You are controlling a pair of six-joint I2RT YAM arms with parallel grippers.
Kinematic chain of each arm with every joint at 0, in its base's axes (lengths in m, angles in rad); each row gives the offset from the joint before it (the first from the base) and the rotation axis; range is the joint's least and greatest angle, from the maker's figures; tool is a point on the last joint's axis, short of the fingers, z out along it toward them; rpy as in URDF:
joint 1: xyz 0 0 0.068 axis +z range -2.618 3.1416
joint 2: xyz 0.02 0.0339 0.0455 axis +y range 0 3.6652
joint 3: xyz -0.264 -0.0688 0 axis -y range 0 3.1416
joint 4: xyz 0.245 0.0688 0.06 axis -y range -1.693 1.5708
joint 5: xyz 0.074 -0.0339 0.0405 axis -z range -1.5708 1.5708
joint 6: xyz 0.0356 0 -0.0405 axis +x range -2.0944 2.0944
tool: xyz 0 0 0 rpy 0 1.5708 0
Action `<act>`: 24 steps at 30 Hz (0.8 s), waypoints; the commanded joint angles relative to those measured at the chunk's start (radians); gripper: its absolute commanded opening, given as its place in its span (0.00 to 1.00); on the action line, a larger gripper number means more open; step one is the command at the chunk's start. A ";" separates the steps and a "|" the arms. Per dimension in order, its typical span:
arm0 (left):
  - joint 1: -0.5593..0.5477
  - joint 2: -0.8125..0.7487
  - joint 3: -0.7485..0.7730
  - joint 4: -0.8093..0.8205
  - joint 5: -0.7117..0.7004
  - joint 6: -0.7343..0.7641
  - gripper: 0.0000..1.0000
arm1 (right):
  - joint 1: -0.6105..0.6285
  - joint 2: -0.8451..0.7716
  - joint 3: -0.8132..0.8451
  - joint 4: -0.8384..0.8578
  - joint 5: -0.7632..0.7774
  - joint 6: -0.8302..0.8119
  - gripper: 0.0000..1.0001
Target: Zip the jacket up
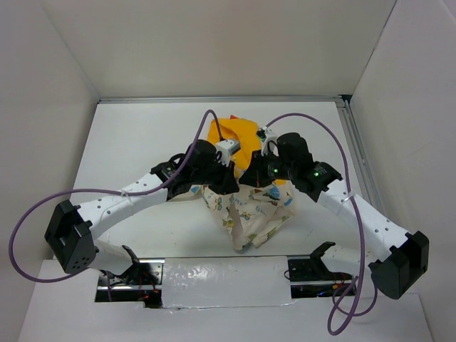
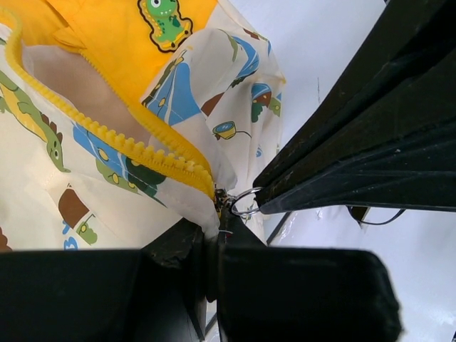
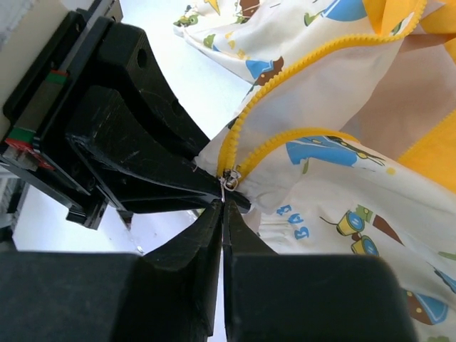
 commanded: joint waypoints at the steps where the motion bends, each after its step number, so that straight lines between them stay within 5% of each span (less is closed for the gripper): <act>1: -0.001 -0.016 0.024 0.051 0.044 0.017 0.00 | -0.007 0.014 -0.007 0.093 -0.034 0.012 0.11; 9: -0.004 -0.031 0.027 0.054 0.041 0.007 0.00 | -0.004 0.063 0.002 0.113 -0.071 0.026 0.16; 13: -0.003 -0.035 0.032 0.048 0.014 -0.012 0.00 | -0.001 0.065 -0.004 0.108 -0.060 0.032 0.00; 19: -0.004 -0.036 0.046 0.011 -0.007 -0.026 0.00 | 0.035 0.040 0.010 0.047 0.081 0.004 0.00; 20: -0.003 -0.036 0.049 0.002 -0.007 -0.026 0.05 | 0.039 0.040 0.015 0.031 0.105 -0.002 0.00; 21: -0.004 -0.036 0.049 -0.008 -0.011 -0.027 0.23 | 0.041 0.039 0.016 0.019 0.120 -0.003 0.00; 24: -0.004 -0.050 0.030 -0.049 -0.036 -0.033 0.43 | 0.042 0.027 0.027 0.013 0.115 -0.010 0.00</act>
